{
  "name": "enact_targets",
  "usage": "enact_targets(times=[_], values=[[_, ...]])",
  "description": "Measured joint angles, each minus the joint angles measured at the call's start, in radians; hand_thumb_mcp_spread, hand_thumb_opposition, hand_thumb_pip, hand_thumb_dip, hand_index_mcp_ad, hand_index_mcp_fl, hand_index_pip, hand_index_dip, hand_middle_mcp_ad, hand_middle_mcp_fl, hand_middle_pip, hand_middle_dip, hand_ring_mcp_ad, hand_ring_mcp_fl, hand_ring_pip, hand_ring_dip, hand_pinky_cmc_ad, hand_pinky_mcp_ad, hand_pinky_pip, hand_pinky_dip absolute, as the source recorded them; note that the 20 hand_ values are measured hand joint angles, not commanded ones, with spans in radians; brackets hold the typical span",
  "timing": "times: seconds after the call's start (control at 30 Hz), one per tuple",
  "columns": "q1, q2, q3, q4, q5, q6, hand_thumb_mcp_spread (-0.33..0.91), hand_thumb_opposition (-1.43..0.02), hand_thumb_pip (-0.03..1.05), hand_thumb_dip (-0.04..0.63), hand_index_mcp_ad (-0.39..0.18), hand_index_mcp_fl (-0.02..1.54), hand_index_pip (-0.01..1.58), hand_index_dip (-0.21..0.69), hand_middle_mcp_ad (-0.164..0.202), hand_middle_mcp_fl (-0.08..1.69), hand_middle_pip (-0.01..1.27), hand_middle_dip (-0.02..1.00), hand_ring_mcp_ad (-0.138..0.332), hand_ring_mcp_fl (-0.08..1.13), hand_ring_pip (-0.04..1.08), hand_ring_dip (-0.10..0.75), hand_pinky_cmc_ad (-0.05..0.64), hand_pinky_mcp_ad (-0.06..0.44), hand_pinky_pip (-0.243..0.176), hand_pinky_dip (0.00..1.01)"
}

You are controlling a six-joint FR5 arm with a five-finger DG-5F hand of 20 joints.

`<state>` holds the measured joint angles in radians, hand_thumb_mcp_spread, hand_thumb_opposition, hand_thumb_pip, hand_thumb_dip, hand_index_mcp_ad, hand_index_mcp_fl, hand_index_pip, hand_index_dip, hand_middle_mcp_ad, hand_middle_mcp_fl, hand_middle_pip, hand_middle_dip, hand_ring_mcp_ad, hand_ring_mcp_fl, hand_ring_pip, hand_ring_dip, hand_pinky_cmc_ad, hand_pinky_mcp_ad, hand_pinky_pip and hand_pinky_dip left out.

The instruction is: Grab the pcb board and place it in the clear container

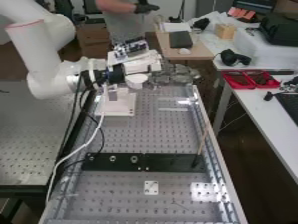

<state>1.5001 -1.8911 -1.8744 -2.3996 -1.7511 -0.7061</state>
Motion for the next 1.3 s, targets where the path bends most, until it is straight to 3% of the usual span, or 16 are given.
enact_targets(times=[0.2, 0.5, 0.97, 1.3], values=[[0.07, 0.002, 0.02, 0.015, -0.056, 0.053, 0.69, -0.88, 0.42, 0.316, -0.211, 0.52, 1.36, 0.319, 0.056, 0.21, 0.13, 0.18, 0.101, 0.07, 0.11, 0.051, 0.278, 0.145, -0.031, 0.16], [0.164, -0.093, 0.112, -0.011, -0.096, 0.087, 0.69, -0.88, 0.42, 0.316, -0.211, 0.53, 1.35, 0.33, 0.059, 0.21, 0.13, 0.18, 0.101, 0.07, 0.11, 0.051, 0.288, 0.145, -0.031, 0.16], [0.214, -0.264, 0.258, -0.206, -0.027, -0.014, 0.69, -0.88, 0.42, 0.316, -0.211, 0.52, 1.33, 0.349, 0.059, 0.21, 0.13, 0.18, 0.101, 0.07, 0.11, 0.051, 0.291, 0.145, -0.031, 0.16], [0.227, -0.286, 0.271, -0.222, 0.008, -0.012, 0.7, -0.88, 0.42, 0.316, -0.211, 0.53, 1.32, 0.349, 0.059, 0.21, 0.13, 0.18, 0.101, 0.07, 0.11, 0.051, 0.291, 0.145, -0.031, 0.16]])
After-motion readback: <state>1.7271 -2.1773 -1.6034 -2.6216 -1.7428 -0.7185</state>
